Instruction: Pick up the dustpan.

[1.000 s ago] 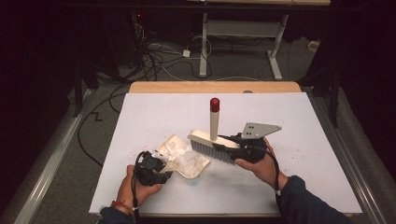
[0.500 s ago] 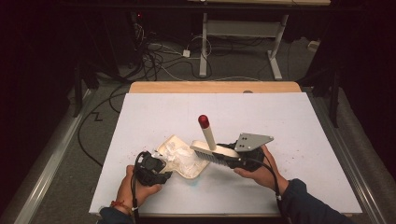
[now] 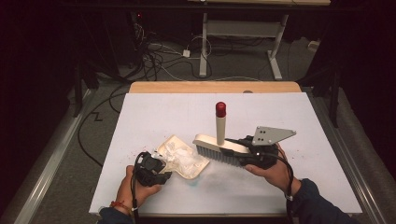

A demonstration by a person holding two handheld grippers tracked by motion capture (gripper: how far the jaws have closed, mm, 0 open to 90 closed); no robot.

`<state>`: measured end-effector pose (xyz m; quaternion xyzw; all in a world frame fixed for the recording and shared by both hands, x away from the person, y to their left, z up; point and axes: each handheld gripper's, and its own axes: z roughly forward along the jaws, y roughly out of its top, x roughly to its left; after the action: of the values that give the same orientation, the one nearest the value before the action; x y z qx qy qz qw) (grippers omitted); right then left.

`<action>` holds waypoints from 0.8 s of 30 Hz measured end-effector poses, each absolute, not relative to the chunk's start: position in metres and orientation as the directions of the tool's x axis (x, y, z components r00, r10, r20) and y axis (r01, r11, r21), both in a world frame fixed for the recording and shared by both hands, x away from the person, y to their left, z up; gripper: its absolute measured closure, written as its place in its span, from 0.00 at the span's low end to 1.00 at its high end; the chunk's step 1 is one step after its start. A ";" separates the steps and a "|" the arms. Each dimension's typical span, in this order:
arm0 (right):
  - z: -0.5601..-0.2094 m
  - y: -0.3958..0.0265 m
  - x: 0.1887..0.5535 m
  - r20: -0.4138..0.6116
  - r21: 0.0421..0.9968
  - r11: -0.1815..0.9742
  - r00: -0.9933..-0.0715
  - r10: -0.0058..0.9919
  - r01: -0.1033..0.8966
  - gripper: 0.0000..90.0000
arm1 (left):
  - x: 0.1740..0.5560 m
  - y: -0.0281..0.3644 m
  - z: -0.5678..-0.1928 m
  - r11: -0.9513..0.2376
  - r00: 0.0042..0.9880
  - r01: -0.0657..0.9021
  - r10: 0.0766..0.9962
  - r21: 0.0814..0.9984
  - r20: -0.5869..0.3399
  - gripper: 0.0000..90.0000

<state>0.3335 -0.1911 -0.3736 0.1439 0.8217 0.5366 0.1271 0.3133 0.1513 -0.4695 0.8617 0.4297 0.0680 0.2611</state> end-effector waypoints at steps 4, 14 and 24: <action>-0.368 -0.210 0.334 -0.011 0.915 0.377 -0.925 0.379 0.144 0.76 | 0.314 0.153 -0.470 -0.489 0.617 0.708 0.779 0.510 -0.110 0.70; -0.368 -0.256 0.333 0.042 0.895 0.387 -0.905 0.424 0.223 0.76 | 0.317 0.156 -0.471 -0.466 0.597 0.715 0.794 0.520 -0.110 0.70; -0.371 -0.295 0.327 0.111 0.855 0.398 -0.867 0.486 0.333 0.76 | 0.320 0.161 -0.470 -0.438 0.574 0.724 0.811 0.532 -0.114 0.70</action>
<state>0.3269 -0.2949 -0.3706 0.2462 0.8323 0.4904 0.0782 0.3197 0.1614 -0.4699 0.8444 0.4545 0.0790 0.2725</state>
